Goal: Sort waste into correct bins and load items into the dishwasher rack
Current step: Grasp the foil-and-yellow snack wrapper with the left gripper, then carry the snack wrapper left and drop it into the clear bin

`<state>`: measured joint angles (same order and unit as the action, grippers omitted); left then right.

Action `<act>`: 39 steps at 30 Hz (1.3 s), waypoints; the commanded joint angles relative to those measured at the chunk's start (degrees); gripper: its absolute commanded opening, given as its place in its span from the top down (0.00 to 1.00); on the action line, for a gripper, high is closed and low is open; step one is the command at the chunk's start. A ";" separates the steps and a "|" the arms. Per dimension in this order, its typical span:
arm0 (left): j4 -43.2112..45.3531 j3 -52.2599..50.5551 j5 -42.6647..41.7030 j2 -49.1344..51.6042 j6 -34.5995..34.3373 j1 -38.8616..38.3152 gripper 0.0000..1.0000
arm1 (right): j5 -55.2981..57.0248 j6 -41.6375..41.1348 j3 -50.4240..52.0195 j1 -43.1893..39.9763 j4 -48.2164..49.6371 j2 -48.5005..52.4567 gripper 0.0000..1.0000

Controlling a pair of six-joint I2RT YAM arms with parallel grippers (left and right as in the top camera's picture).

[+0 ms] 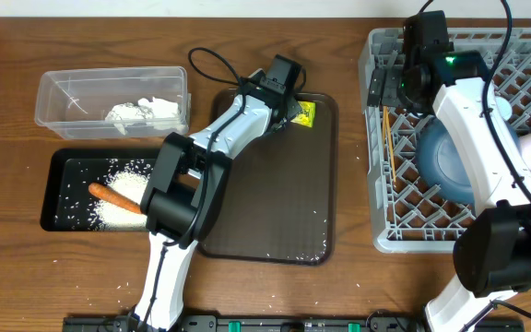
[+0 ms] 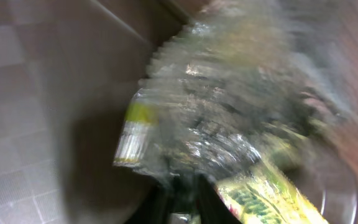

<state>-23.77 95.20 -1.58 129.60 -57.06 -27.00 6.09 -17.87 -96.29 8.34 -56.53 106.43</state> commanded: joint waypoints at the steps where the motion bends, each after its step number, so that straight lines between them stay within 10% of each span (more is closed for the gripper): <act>1: -0.57 -0.85 -0.79 2.08 0.90 0.55 0.94 | 0.55 -0.96 -0.17 0.31 -0.07 -0.44 0.01; 15: -3.69 -0.83 0.92 -11.85 7.74 6.56 0.94 | 0.55 -0.96 -0.17 0.31 -0.07 -0.44 0.01; 39: -14.58 -0.87 -6.75 -17.05 9.05 42.99 0.94 | 0.55 -0.96 -0.17 0.31 -0.07 -0.44 0.01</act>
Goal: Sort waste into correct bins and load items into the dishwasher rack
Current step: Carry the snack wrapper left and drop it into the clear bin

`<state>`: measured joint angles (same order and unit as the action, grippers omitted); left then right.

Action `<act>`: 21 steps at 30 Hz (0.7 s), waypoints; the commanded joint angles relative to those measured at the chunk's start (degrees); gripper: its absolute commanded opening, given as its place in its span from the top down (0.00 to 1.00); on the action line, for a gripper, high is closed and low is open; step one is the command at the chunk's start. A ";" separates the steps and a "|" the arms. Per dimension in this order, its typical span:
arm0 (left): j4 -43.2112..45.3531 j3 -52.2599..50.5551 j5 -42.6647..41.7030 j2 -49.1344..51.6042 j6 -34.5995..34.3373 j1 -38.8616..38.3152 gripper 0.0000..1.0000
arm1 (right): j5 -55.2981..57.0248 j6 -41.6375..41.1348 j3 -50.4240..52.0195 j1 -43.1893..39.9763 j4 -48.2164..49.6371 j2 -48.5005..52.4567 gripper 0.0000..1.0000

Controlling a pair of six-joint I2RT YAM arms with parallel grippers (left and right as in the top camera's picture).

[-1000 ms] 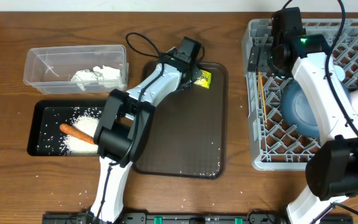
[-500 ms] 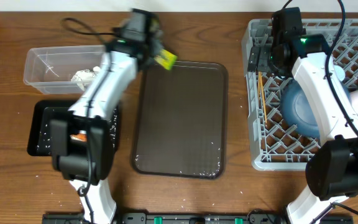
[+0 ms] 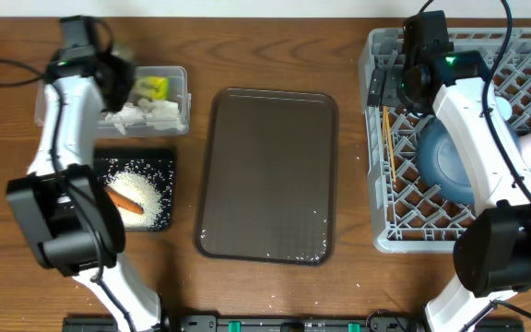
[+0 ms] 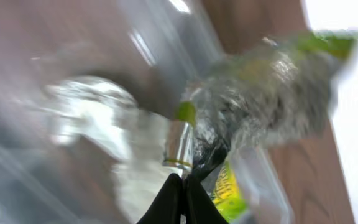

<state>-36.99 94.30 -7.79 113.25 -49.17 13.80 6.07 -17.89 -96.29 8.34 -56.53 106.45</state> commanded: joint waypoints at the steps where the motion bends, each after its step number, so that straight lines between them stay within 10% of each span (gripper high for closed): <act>1: -2.08 0.02 -0.52 -0.61 1.16 3.02 0.93 | 0.57 -0.94 -0.17 0.31 -0.07 -0.46 0.01; 2: -2.71 0.02 -0.52 -0.57 1.16 3.67 0.87 | 0.57 -0.94 -0.17 0.31 -0.07 -0.46 0.01; 5: -3.85 -0.11 -0.57 -0.42 1.14 5.25 0.20 | 0.57 -0.94 -0.17 0.31 -0.07 -0.46 0.01; 21: -8.37 -0.11 -4.00 -8.70 9.09 5.90 0.09 | 0.57 -0.94 -0.17 0.31 -0.07 -0.46 0.01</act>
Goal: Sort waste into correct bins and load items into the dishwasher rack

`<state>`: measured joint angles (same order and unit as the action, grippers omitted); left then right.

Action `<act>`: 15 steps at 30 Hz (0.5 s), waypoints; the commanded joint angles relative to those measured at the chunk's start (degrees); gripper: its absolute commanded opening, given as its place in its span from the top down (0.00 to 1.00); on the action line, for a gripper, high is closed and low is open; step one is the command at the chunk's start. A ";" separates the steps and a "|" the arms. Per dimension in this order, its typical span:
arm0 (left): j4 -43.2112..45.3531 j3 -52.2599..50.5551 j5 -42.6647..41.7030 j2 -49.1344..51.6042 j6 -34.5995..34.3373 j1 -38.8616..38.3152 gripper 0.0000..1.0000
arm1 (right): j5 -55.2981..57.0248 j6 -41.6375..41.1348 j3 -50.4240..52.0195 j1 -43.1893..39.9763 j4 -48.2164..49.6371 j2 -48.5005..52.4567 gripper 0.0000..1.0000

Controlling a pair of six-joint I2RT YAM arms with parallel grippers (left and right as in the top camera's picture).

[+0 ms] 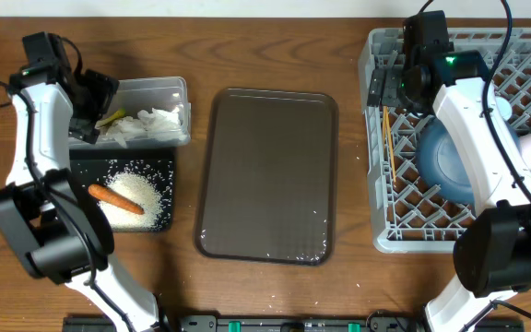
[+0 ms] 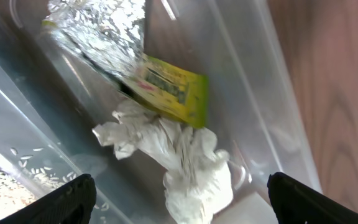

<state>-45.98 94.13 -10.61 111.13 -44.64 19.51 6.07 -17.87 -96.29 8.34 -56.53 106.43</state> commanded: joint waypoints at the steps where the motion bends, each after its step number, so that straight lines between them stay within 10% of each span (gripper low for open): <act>1: 1.14 0.07 -1.18 -8.13 5.70 0.20 0.09 | 0.57 -0.96 -0.17 0.31 -0.07 -0.44 0.01; 15: -11.58 -0.11 -0.96 -22.16 14.03 0.17 0.02 | 0.57 -0.96 -0.17 0.31 -0.07 -0.44 0.01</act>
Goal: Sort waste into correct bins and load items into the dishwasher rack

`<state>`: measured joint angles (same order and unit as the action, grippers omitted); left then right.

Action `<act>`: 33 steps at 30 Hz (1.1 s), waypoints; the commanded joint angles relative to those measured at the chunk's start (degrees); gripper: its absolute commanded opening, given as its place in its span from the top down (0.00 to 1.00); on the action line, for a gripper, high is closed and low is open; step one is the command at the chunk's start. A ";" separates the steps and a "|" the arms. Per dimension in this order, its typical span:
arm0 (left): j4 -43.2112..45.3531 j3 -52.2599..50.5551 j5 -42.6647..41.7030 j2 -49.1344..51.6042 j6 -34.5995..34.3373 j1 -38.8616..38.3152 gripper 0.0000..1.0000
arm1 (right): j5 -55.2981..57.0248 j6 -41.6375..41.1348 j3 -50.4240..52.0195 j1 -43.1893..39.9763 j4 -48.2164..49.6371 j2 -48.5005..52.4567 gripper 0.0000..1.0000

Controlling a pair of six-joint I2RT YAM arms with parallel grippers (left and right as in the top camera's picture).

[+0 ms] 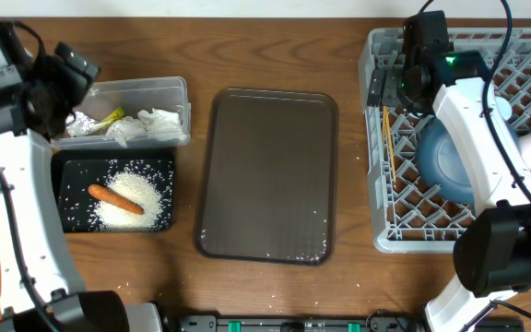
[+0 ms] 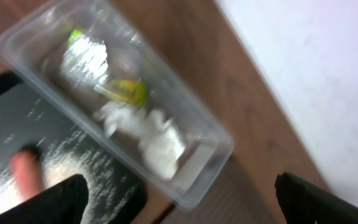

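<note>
The foil and yellow-green wrapper (image 1: 95,121) lies in the clear plastic bin (image 1: 178,88) beside crumpled white tissue (image 1: 155,120). In the left wrist view the wrapper (image 2: 98,65) and tissue (image 2: 157,143) show inside the bin (image 2: 219,146) from high above. My left gripper (image 1: 70,72) hangs above the bin's left end, open and empty, and its black fingertips (image 2: 64,199) stand far apart at the frame's lower corners. My right gripper (image 1: 383,88) is over the near-left part of the dishwasher rack (image 1: 376,235). Its jaws are not readable.
A black tray (image 1: 63,166) holding rice and a carrot (image 1: 115,198) sits in front of the bin. A bare brown serving tray (image 1: 267,175) lies mid-table. The rack holds chopsticks (image 1: 387,138), a blue-grey bowl (image 1: 450,161) and a pink cup.
My left gripper, open low over the bin's left end, now sits higher and farther left, still open. The wrapper stays in the bin. The right arm has not moved.
My left gripper was shut on the wrapper at the brown tray's far corner. Then it held the wrapper over the clear bin. Then it was open with the wrapper lying in the bin, and now it stands raised above the bin. The right arm has kept still.
</note>
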<state>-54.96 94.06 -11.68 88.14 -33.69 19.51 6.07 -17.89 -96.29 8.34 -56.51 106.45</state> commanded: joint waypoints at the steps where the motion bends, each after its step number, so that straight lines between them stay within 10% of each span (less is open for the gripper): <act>1: -4.55 -0.48 0.11 0.90 3.50 0.13 0.02 | 0.57 -0.94 -0.17 0.31 -0.09 -0.46 0.01; 33: 2.69 -28.24 9.40 -28.89 -2.14 0.09 0.01 | -14.56 -3.13 -0.17 0.37 -0.09 -0.48 0.01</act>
<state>-52.14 66.02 -3.88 58.63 -35.20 19.51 -1.13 -19.77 -96.27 8.34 -55.57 106.45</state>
